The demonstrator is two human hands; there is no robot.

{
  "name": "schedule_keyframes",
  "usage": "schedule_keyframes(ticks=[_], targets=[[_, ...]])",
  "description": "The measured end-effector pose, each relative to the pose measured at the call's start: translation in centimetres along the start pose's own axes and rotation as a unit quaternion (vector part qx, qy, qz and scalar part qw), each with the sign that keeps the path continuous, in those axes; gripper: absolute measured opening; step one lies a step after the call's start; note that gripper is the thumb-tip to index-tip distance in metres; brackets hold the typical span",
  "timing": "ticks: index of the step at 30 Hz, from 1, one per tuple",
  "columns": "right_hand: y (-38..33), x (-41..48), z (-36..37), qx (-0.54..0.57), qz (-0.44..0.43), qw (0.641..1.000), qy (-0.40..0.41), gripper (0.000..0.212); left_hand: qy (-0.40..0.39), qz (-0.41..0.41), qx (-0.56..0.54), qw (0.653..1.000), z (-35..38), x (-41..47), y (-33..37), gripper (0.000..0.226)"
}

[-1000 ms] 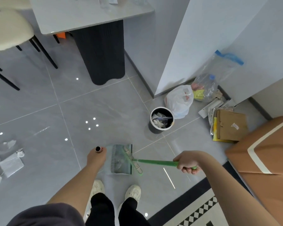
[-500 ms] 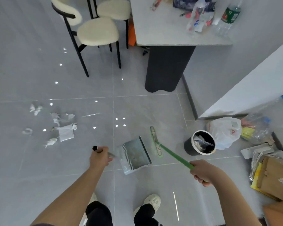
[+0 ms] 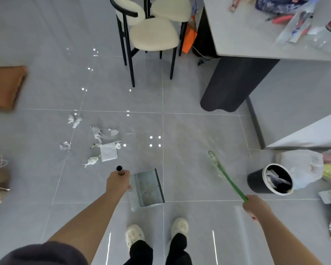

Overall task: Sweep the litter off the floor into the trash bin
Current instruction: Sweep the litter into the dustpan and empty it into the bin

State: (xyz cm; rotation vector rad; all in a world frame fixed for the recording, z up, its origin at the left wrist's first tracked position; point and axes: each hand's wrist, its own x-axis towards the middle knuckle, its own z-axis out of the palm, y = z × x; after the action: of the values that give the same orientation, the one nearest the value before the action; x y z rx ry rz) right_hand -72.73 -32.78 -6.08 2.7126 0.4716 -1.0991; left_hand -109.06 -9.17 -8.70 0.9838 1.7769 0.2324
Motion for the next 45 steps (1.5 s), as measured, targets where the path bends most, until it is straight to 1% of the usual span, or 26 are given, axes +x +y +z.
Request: schedule_keyframes(ticks=[5,9,12,14,18,21,24,26,27,30,33,36,38,42,45], targets=[[-1.1,4.8,1.2,-0.005,0.053,0.999,0.006,0.027,0.009,0.017,0.039,0.999,-0.3,4.8,-1.2,0.03],[-3.3,8.4,2.3,0.007,0.087,0.996,-0.017,0.028,0.003,0.019,0.053,0.998,0.1,8.2,-2.4,0.03],[-6.1,8.4,3.5,0.016,0.078,0.996,-0.041,0.025,0.01,0.005,0.047,0.999,-0.9,10.5,-2.5,0.026],[-8.2,7.1,4.2,-0.001,0.051,0.997,-0.055,0.023,0.001,-0.01,0.04,0.999,-1.8,11.2,-2.4,0.021],[-12.0,3.1,5.9,-0.051,-0.015,0.993,-0.103,0.023,-0.025,-0.023,0.02,0.999,-3.1,10.9,-2.6,0.015],[-14.9,-0.3,6.8,-0.084,-0.067,0.982,-0.155,0.025,-0.031,-0.027,0.012,0.999,-3.3,11.0,-2.9,0.021],[-17.7,-3.2,7.3,-0.071,-0.094,0.968,-0.222,0.027,-0.018,-0.023,0.003,1.0,-3.4,11.6,-3.4,0.027],[-19.5,-4.5,6.8,-0.062,-0.096,0.955,-0.275,0.027,-0.019,-0.018,0.003,1.0,-3.3,11.8,-3.7,0.029],[-20.3,-5.0,6.3,-0.036,-0.082,0.949,-0.303,0.025,-0.021,-0.016,0.005,1.0,-3.3,11.9,-3.9,0.029],[-21.8,-5.7,4.2,0.01,-0.065,0.937,-0.343,0.025,-0.015,-0.011,0.01,1.0,-3.7,11.9,-4.1,0.027],[-21.7,-6.0,2.8,0.014,-0.059,0.938,-0.341,0.027,-0.011,-0.007,-0.009,1.0,-4.2,12.0,-4.5,0.02],[-21.5,-6.4,1.9,-0.005,-0.06,0.944,-0.324,0.028,-0.006,0.007,-0.029,1.0,-4.7,11.9,-4.8,0.016],[-21.2,-6.7,1.2,-0.025,-0.066,0.948,-0.311,0.029,-0.006,0.022,-0.034,0.999,-4.9,11.7,-4.8,0.018],[-21.0,-6.5,-0.5,-0.039,-0.067,0.957,-0.279,0.04,0.002,0.035,-0.052,0.998,-5.3,11.8,-4.0,0.022],[-22.1,-5.9,-2.0,-0.029,-0.066,0.961,-0.268,0.037,0.008,0.031,-0.075,0.997,-5.9,12.7,-2.5,0.026]])
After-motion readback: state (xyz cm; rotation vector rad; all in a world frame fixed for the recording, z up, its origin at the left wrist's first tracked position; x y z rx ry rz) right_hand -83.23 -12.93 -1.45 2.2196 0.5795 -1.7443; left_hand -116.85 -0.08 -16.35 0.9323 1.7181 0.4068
